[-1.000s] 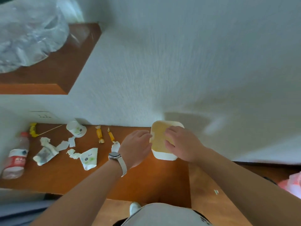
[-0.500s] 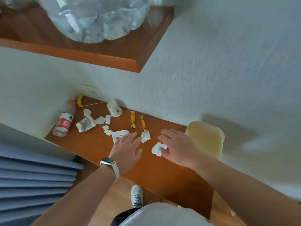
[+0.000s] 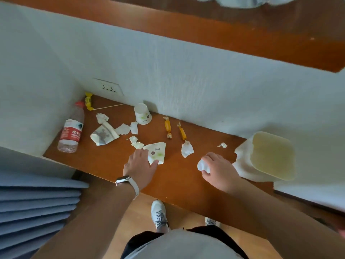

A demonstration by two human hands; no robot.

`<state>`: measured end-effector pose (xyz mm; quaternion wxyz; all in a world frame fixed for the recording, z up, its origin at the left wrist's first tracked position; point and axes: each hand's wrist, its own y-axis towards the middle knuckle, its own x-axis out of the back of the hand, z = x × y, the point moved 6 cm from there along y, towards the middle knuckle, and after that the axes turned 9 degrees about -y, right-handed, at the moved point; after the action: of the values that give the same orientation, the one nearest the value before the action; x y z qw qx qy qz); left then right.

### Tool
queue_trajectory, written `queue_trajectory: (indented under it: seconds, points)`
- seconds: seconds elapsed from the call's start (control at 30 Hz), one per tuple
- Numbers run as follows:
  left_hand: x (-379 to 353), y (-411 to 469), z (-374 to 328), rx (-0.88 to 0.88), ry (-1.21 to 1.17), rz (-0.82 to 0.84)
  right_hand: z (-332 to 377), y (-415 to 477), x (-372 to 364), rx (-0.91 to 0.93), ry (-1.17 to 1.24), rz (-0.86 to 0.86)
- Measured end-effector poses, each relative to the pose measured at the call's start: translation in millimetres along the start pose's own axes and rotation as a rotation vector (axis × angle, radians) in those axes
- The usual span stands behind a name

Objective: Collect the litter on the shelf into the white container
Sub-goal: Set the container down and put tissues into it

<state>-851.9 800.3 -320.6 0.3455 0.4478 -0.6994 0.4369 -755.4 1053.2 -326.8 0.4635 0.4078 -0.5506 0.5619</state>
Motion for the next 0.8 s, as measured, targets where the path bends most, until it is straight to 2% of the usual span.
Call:
queue_trajectory:
  seconds: [0.1,0.2,0.33,0.5,0.8]
  points:
    - [-10,13,15,0.112,-0.122,0.022,3,3,-18,-0.085,0.019,0.037]
    - [-21,22,23,0.275,-0.416,0.074,4,7,-30,-0.146,0.043,0.030]
    - [-31,33,24,0.349,-0.677,0.120,4,12,-41,-0.197,0.063,0.024]
    - [-34,38,20,0.344,-0.731,0.157,4,17,-48,-0.258,0.084,0.007]
    - [-35,35,8,0.216,-0.686,0.184,12,13,-53,-0.270,0.157,0.012]
